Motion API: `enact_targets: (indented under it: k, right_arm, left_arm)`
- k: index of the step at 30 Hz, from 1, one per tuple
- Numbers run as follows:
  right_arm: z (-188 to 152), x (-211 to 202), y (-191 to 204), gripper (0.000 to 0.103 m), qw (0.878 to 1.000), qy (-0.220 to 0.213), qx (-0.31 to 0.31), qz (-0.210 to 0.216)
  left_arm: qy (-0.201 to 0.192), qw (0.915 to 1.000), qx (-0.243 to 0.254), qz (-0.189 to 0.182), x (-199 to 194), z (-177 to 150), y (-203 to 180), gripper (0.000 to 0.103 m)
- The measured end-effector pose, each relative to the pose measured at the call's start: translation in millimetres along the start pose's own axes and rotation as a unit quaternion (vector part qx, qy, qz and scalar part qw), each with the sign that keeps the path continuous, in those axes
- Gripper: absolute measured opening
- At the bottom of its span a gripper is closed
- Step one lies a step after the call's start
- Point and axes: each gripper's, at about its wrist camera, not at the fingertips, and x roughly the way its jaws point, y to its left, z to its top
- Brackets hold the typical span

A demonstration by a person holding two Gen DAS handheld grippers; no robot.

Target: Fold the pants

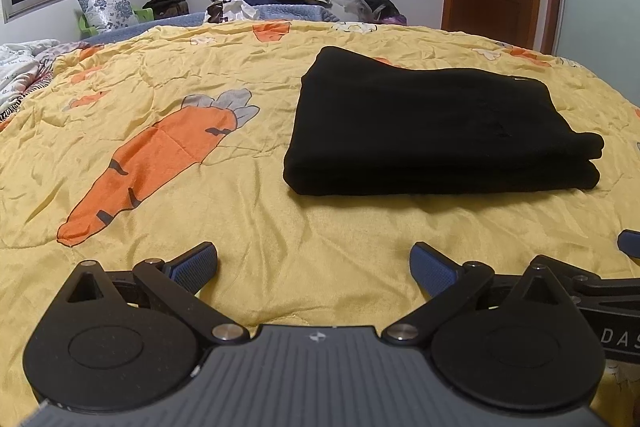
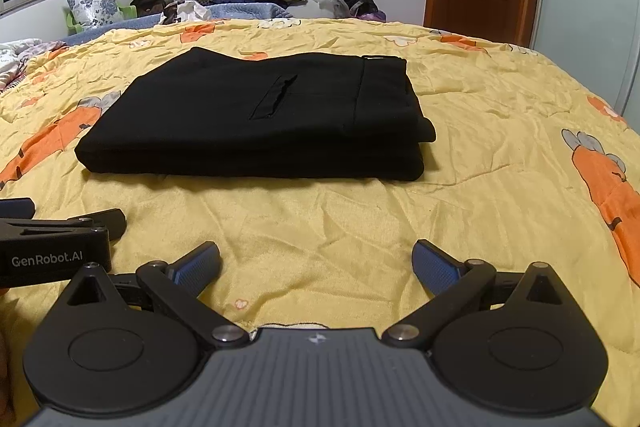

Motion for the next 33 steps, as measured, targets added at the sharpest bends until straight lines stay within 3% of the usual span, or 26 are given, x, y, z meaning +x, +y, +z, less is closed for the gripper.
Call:
enact_targets:
  k: [33]
  right_arm:
    - [1.1, 1.7, 1.6, 0.103, 1.0, -0.001, 0.002, 0.002]
  left_arm:
    - [0.004, 0.9999, -0.013, 0.001, -0.5, -1.6, 1.7, 0.103]
